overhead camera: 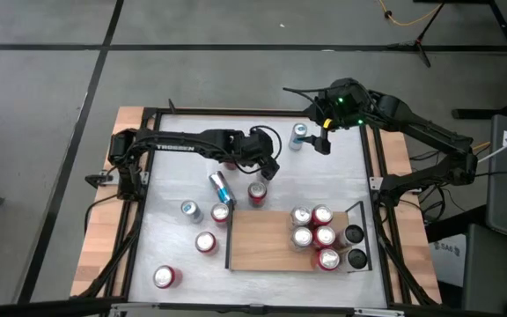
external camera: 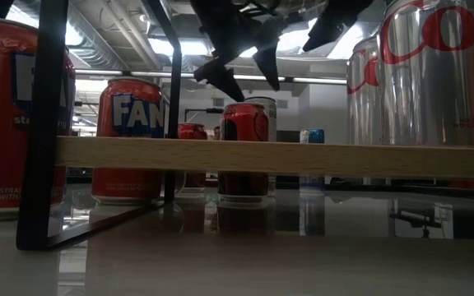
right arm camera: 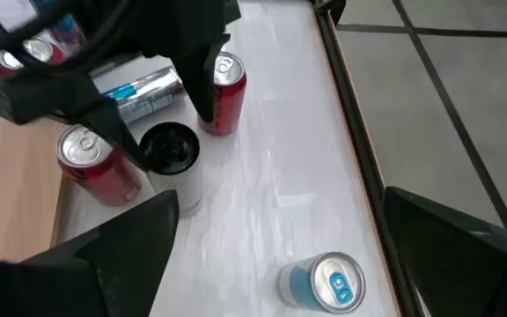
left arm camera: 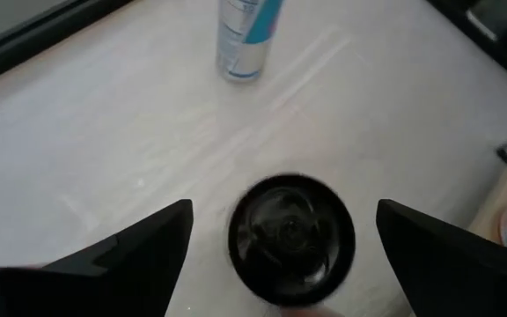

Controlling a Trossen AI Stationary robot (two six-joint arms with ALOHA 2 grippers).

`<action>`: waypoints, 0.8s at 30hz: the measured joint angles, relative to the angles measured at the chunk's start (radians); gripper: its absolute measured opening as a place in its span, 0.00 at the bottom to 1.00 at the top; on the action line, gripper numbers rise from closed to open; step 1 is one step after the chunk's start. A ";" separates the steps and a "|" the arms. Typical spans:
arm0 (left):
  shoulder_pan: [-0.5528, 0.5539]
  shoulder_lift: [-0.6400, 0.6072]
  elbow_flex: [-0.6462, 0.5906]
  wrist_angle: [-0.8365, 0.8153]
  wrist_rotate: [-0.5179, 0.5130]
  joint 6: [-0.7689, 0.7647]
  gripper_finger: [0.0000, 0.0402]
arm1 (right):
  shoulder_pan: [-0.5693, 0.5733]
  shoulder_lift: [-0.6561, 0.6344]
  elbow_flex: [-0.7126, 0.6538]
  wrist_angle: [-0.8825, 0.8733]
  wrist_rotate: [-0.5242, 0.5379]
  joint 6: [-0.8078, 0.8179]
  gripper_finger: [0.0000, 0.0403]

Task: Place canned beverage on shelf
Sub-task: Adjust the black soda can

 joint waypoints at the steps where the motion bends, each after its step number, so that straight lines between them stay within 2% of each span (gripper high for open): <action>1: 0.000 -0.001 0.000 0.002 0.006 0.019 0.87 | 0.000 0.000 0.000 -0.004 0.000 0.002 0.96; 7: 0.002 -0.005 0.000 0.005 0.010 0.073 0.87 | 0.000 0.000 0.000 -0.042 0.001 0.029 0.96; 15: 0.008 -0.044 0.000 0.003 -0.042 0.145 0.87 | 0.001 0.000 0.000 -0.057 0.000 0.039 0.96; 21: 0.008 -0.071 0.000 -0.016 -0.052 0.270 0.87 | 0.051 0.000 -0.018 -0.041 0.009 0.056 0.96; 24: 0.008 -0.092 0.000 -0.080 -0.053 0.286 0.84 | 0.087 0.000 -0.059 -0.035 0.009 0.055 0.96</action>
